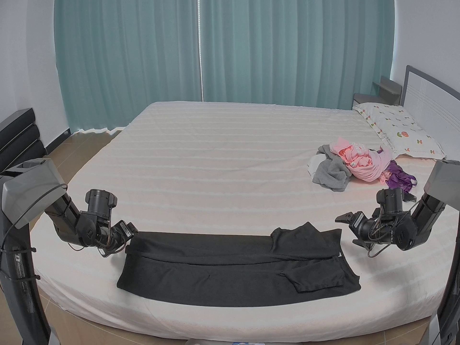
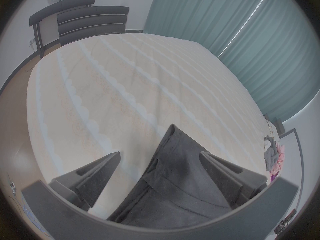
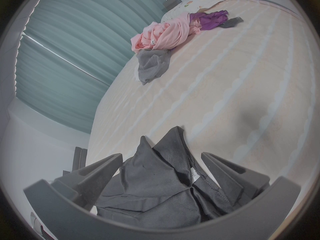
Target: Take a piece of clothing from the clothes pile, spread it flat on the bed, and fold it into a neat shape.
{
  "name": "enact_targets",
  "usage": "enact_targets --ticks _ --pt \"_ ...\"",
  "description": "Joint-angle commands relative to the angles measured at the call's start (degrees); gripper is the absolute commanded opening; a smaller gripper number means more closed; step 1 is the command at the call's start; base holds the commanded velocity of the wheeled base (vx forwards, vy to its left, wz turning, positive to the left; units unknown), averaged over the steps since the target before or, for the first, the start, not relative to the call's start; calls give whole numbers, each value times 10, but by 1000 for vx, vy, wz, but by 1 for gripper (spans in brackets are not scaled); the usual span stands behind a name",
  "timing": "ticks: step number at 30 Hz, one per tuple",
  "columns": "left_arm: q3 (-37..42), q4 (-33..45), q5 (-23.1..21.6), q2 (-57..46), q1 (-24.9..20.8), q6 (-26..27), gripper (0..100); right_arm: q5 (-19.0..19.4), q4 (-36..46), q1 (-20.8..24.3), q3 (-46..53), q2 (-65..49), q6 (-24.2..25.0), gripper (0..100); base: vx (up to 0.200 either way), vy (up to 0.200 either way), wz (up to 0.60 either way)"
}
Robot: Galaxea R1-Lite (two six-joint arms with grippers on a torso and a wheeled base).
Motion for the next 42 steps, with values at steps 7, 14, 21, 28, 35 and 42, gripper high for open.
enact_targets --ticks 7,14,21,28,35,42 --pt "-2 -4 7 27 -26 -8 100 -19 -45 10 44 -11 10 100 0 0 0" --pt "-2 -5 22 29 -30 -8 0 -21 -46 25 50 -11 10 100 0 0 0" --pt "-2 -8 78 16 -29 -3 0 -60 -39 56 55 -20 11 100 0 0 0" --pt "-1 -8 94 -1 -29 -1 0 -83 -17 87 50 -10 22 100 0 0 0" --pt "1 -8 94 -6 -30 -2 0 -86 3 91 42 8 24 100 0 0 0" --pt "0 -8 94 -5 -29 -2 0 -109 14 99 30 15 24 100 0 0 0"
